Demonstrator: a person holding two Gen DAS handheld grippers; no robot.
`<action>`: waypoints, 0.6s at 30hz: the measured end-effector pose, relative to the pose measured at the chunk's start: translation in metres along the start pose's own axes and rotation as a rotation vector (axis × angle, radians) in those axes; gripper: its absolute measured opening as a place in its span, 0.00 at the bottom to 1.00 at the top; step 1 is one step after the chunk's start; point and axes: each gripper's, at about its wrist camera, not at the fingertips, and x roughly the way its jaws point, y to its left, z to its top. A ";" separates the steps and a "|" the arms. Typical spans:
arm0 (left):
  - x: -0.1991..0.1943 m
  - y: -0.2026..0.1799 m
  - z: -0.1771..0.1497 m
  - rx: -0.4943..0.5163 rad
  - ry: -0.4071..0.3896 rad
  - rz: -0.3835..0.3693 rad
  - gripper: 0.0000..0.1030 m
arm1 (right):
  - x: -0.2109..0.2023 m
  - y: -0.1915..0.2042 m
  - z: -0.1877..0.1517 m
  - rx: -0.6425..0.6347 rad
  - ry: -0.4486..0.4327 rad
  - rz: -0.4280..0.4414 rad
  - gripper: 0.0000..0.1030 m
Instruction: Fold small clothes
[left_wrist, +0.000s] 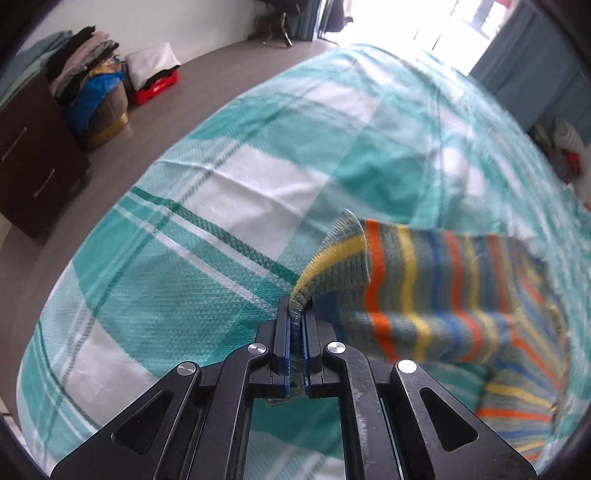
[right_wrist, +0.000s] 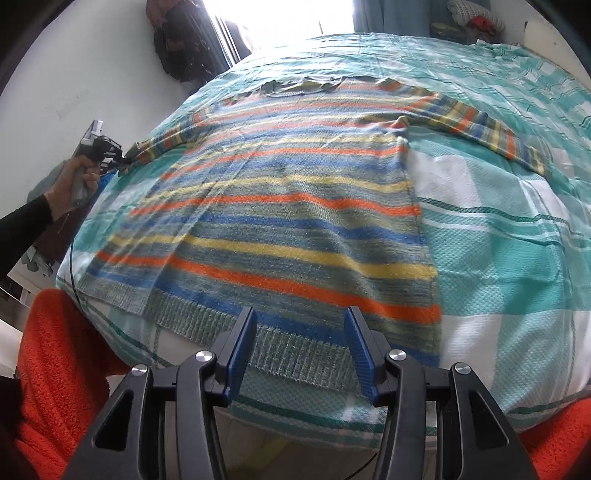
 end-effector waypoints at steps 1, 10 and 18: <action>0.003 -0.001 0.000 0.000 -0.001 0.010 0.03 | 0.001 0.000 -0.001 -0.004 0.004 -0.004 0.48; -0.010 0.023 -0.005 -0.037 -0.003 0.128 0.47 | -0.003 -0.012 0.004 0.028 0.006 -0.054 0.52; -0.125 -0.012 -0.098 0.195 -0.135 0.044 0.64 | -0.028 -0.037 0.037 0.030 -0.074 -0.139 0.61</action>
